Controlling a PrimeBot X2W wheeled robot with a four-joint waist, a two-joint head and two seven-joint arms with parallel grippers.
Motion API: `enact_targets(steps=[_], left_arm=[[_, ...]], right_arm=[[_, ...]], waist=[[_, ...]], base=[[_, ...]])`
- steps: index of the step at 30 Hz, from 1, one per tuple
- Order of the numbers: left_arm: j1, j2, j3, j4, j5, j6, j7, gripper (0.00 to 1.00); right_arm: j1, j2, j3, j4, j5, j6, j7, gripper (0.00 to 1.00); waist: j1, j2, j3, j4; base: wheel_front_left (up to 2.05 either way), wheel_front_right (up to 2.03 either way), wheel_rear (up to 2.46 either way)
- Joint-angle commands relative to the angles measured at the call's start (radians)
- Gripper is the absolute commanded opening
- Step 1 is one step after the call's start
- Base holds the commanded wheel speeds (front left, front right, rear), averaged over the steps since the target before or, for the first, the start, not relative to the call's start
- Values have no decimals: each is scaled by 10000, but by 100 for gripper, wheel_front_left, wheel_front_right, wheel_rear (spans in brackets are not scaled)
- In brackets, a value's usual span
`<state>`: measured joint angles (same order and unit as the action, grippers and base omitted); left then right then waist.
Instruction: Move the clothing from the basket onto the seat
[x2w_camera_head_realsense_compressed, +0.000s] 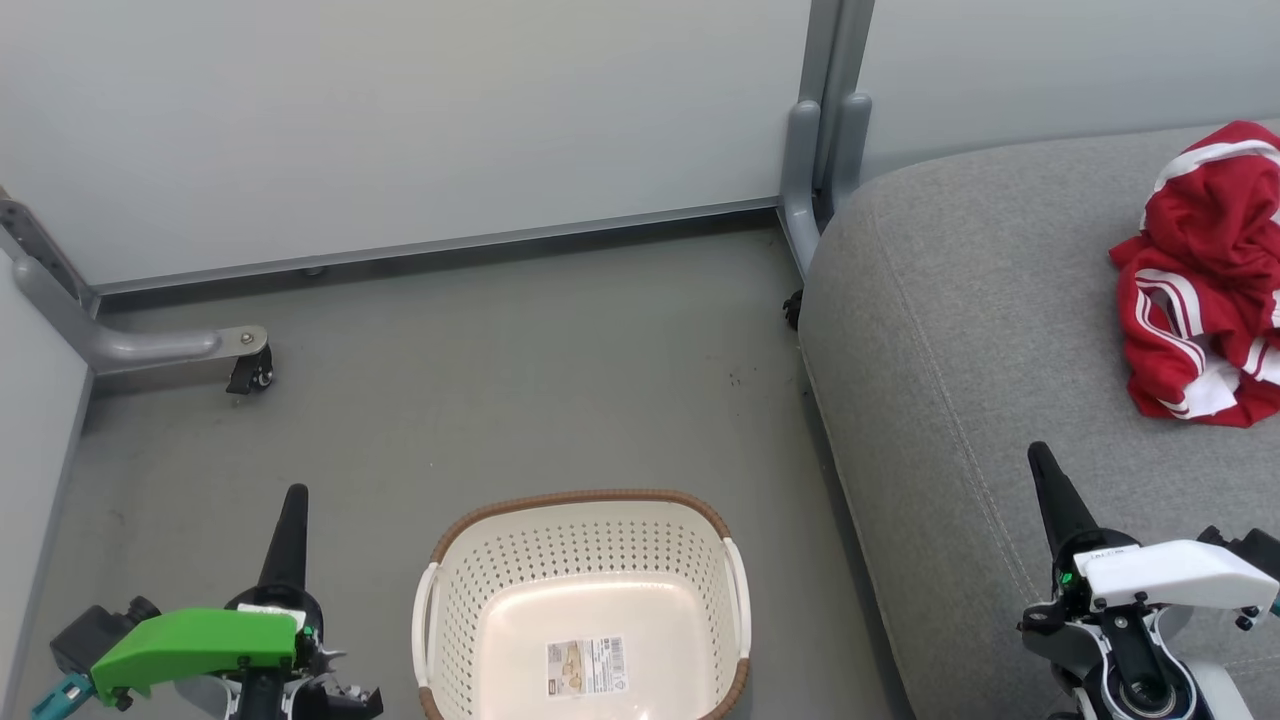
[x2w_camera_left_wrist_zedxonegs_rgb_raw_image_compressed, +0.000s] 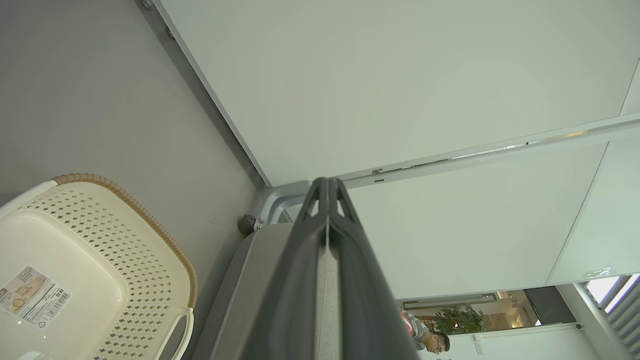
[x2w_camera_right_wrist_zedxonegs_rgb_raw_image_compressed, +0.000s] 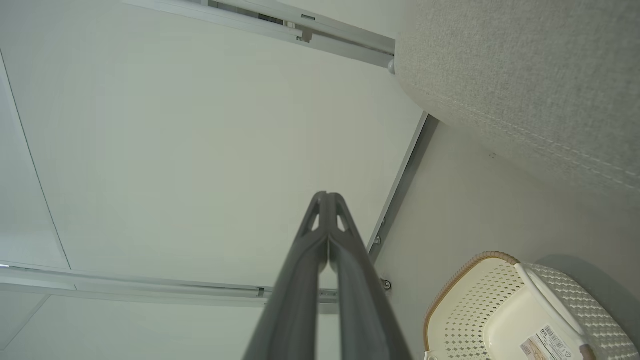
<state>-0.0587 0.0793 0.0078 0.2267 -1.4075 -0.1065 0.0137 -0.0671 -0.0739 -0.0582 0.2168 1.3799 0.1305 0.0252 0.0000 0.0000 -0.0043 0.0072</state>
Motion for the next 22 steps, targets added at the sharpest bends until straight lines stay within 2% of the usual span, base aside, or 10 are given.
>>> enact_targets(steps=[1, 22], left_arm=[[-273, 70, 107, -39, -246, -87, 65, 0], [-471, 25, 515, 119, -1741, -205, 519, 0]], right_arm=[[-143, -10, -57, 0, 253, 5, 72, 0], [-366, 34, -229, 195, 1859, 4, 520, 0]], waist=[[0, 0, 4, -3], [0, 0, 50, -48]], base=[[0, 0, 0], [0, 0, 0]])
